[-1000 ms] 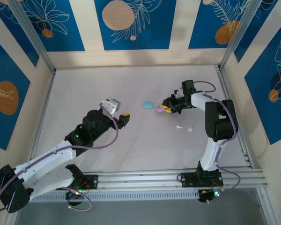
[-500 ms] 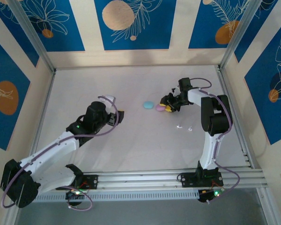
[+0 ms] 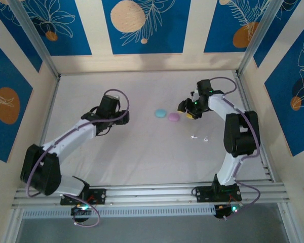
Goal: Insert wireless bluetooth earbuds into charging case
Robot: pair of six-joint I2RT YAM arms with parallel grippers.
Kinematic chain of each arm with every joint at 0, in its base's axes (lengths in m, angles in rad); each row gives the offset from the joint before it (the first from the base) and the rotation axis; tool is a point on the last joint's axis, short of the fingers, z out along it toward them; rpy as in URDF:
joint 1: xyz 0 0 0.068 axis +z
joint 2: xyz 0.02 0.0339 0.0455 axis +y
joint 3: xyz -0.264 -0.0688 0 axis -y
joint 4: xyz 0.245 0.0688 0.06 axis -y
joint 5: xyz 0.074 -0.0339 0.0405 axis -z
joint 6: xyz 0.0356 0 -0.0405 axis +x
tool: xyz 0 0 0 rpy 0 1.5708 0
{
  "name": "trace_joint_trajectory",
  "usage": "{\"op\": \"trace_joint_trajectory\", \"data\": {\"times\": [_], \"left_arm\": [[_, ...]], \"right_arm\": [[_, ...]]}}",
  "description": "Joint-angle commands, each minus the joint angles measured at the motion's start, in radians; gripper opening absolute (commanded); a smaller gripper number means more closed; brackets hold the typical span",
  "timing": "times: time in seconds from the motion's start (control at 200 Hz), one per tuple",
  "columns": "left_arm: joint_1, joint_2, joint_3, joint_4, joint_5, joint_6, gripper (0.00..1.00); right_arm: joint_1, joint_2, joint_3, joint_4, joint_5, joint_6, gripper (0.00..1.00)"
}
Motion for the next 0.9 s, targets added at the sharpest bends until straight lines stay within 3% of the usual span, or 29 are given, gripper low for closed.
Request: {"op": "trace_joint_trajectory", "data": {"times": [0.0,0.41,0.705,0.895], "left_arm": [[0.046,0.09,0.073,-0.128,-0.062,-0.096,0.76],[0.09,0.402,0.286,-0.245,-0.116,-0.171,0.75],[0.116,0.484,0.284,-0.218,-0.113,-0.201,0.73],[0.122,0.494,0.243,-0.182,-0.083,-0.176,0.64]], "right_arm": [[0.017,-0.12,-0.041,-0.059,0.024,-0.035,0.55],[0.02,-0.375,-0.135,-0.149,0.01,-0.041,0.55],[0.019,-0.408,-0.143,-0.184,-0.013,-0.036,0.56],[0.019,-0.429,-0.161,-0.191,-0.022,-0.021,0.56]]}}
